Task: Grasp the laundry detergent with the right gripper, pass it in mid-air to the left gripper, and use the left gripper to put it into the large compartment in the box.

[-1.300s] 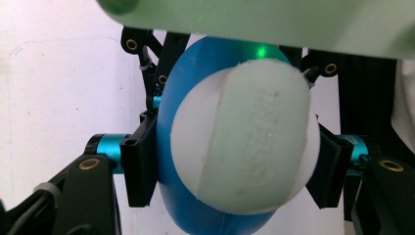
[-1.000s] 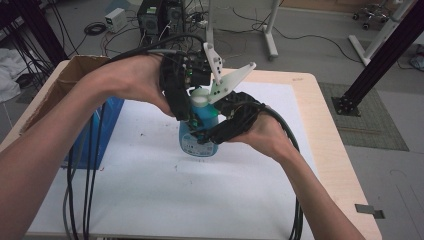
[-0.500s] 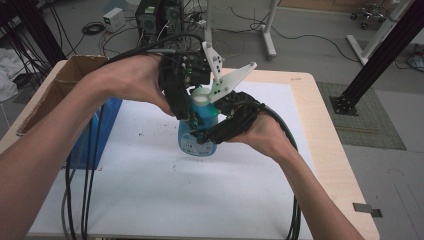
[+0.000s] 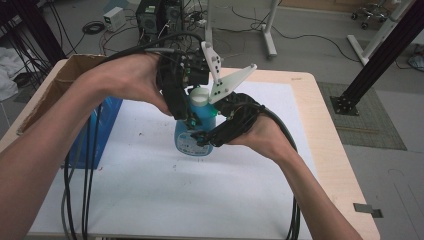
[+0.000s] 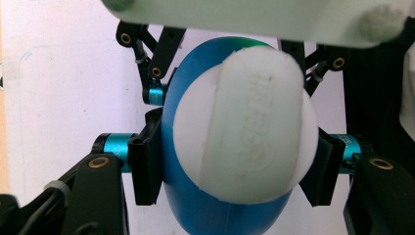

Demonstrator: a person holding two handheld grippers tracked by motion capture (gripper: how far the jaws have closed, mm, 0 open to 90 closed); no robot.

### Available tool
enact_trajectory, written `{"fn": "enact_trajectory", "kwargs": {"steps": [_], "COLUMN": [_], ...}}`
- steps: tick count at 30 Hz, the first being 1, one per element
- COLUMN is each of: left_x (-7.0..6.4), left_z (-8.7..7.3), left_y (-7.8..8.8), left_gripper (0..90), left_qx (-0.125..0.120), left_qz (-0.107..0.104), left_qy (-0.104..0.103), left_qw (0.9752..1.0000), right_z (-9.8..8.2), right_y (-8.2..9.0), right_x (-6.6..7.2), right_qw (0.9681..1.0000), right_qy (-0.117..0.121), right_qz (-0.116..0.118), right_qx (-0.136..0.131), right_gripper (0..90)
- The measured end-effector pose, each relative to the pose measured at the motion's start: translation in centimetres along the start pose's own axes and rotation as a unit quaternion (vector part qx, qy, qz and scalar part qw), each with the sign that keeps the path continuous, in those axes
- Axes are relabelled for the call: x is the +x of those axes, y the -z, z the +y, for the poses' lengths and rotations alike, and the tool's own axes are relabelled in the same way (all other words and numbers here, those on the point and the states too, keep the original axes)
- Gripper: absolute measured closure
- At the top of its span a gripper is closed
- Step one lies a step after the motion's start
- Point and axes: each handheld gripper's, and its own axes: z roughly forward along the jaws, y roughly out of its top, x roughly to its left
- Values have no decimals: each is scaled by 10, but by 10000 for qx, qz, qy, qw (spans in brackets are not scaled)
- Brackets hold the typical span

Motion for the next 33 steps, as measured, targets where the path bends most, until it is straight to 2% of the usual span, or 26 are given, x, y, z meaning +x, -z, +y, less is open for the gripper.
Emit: {"fn": "enact_trajectory", "kwargs": {"steps": [5, 14, 19, 24, 26, 33], "left_x": [1, 2, 3, 4, 4, 8], "left_z": [-3, -6, -9, -16, -17, -29], "left_y": [3, 11, 17, 35, 42, 76], "left_gripper": [378, 378, 378, 378, 378, 378], "left_qx": [-16, 19, 45, -15, 10, -16], "left_qz": [77, 88, 115, 203, 253, 430], "left_qy": [50, 74, 129, 234, 258, 545], "left_qw": [10000, 9999, 9998, 9995, 9993, 9976], "right_z": [0, -3, -4, -8, -11, -16], "right_y": [4, 12, 17, 26, 29, 42], "right_x": [0, -3, -2, -2, -2, -1], "right_qw": [10000, 9997, 9995, 9991, 9989, 9981], "right_qy": [-78, -218, -270, -380, -426, -454], "right_qz": [5, -6, -65, -136, -213, -409], "right_qx": [-56, -144, -137, -97, -51, -6], "right_gripper": [306, 229, 227, 212, 173, 170]}}
